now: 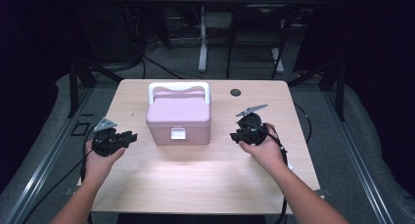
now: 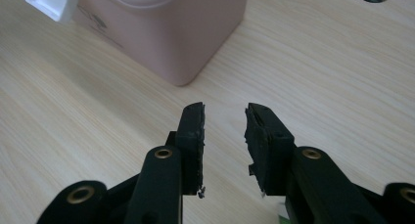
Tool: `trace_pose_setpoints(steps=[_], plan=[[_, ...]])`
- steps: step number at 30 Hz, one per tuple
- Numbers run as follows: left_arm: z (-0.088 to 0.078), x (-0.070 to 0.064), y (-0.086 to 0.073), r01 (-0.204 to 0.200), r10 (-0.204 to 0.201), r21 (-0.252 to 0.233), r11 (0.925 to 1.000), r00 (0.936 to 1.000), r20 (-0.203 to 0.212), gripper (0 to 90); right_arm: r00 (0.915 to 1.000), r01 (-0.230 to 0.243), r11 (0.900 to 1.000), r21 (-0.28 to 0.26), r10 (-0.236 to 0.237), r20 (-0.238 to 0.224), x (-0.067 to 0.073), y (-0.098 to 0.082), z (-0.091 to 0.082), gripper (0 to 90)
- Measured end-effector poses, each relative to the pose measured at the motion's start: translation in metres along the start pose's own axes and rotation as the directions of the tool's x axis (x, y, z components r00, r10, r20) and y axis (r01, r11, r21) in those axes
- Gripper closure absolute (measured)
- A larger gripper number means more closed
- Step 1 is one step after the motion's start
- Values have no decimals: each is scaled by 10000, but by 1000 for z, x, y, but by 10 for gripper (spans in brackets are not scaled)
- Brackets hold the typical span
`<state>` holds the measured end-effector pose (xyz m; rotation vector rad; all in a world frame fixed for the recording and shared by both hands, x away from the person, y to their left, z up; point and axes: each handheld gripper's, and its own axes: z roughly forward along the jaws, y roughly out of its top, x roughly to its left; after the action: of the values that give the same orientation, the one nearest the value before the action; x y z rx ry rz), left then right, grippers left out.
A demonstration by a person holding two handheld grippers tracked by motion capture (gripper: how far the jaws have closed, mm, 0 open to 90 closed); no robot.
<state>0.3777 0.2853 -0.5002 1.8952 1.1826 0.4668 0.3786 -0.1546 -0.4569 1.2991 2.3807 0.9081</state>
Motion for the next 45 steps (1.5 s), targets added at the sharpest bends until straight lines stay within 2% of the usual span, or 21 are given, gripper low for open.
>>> trace_pose_setpoints(steps=[2,6,10,14,17,18,20,21,24,28,31,33,36,39,41,45], plan=[[2,1,6,43,-43,-34,10000,10000,-60,711,10000,-32,9998,-191,33,39,5,2,8,706],[9,-1,12,-102,103,-61,9999,9999,80,775,9997,-236,9979,-602,242,95,8,7,22,744],[20,-1,12,-91,90,217,9997,9999,76,817,9989,-412,9959,-801,430,209,7,13,34,773],[28,0,11,-128,126,271,9996,9999,56,893,9965,-760,9922,-983,790,267,6,16,44,801],[30,2,12,10,-13,289,9996,10000,89,899,9942,-1017,9896,-1018,1047,241,4,17,51,822],[33,4,13,198,-201,328,9993,9998,65,899,9938,-1042,9893,-1019,1074,271,4,17,54,832],[34,5,14,173,-176,335,9993,9998,89,899,9936,-1085,9892,-987,1112,220,3,18,56,838],[37,4,15,144,-147,383,9992,9999,71,900,9909,-1311,9854,-1085,1337,173,3,19,60,841],[41,0,17,35,-37,483,9988,10000,28,900,9899,-1387,9826,-1239,1413,124,5,22,63,841],[43,-2,21,-78,73,493,9988,9999,98,900,9909,-1262,9823,-1385,1315,299,5,23,66,841],[47,-6,22,-119,110,459,9989,9997,196,900,9880,-1501,9775,-1482,1539,144,5,24,71,848],[50,-7,22,-245,233,571,9981,9995,215,900,9882,-1502,9772,-1502,1529,66,6,24,73,850],[52,-6,21,-183,168,591,9981,9995,268,900,9875,-1564,9735,-1669,1575,-68,8,25,74,857],[53,-6,21,-173,158,561,9983,9995,258,900,9895,-1435,9749,-1705,1442,-86,11,26,74,858],[53,-6,21,-128,113,488,9987,9995,301,900,9935,-1122,9796,-1666,1136,-13,15,27,77,875],[54,-8,22,-139,129,464,9988,9997,219,900,9933,-1103,9784,-1751,1144,134,17,26,78,900]])
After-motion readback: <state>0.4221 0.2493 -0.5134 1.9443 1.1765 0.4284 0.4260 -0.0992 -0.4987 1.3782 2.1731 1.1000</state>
